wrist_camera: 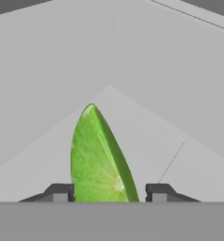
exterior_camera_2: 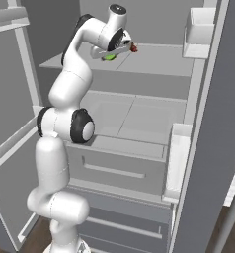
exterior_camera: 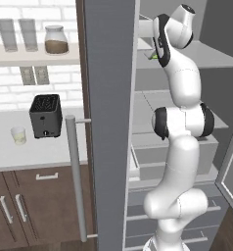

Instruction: Grab a lemon wedge from the fridge and one ice cube from the ice bowl, and put them in the glass of lemonade.

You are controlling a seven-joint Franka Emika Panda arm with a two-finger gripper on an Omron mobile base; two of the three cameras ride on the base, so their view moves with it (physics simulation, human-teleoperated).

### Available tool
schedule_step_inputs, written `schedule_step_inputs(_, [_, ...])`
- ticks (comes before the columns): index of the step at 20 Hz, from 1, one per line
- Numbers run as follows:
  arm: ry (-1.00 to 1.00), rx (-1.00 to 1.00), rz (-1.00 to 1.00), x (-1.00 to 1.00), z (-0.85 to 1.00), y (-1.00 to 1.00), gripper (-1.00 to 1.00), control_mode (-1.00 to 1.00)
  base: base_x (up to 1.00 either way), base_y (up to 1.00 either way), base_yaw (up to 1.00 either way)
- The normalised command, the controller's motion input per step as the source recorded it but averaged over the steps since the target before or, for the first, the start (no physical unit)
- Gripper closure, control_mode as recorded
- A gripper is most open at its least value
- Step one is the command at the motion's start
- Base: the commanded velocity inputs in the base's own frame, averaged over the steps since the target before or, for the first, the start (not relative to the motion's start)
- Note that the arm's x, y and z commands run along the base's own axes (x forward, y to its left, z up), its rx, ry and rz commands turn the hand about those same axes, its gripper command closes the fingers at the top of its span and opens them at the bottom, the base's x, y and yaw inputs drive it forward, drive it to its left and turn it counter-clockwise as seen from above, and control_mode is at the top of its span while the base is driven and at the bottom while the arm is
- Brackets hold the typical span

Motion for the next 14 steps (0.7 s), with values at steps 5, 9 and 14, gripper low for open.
schedule_step_inputs(5, [0.01,0.00,0.00,0.00,0.00,0.00,1.00,-1.00,0.00,0.00,0.00])
schedule_step_inputs(9, [-0.01,0.00,0.00,-0.42,0.00,0.00,1.00,-1.00,0.00,0.00,0.00])
schedule_step_inputs(14, [-0.08,0.00,0.00,-1.00,0.00,-0.01,1.00,-1.00,0.00,0.00,0.00])
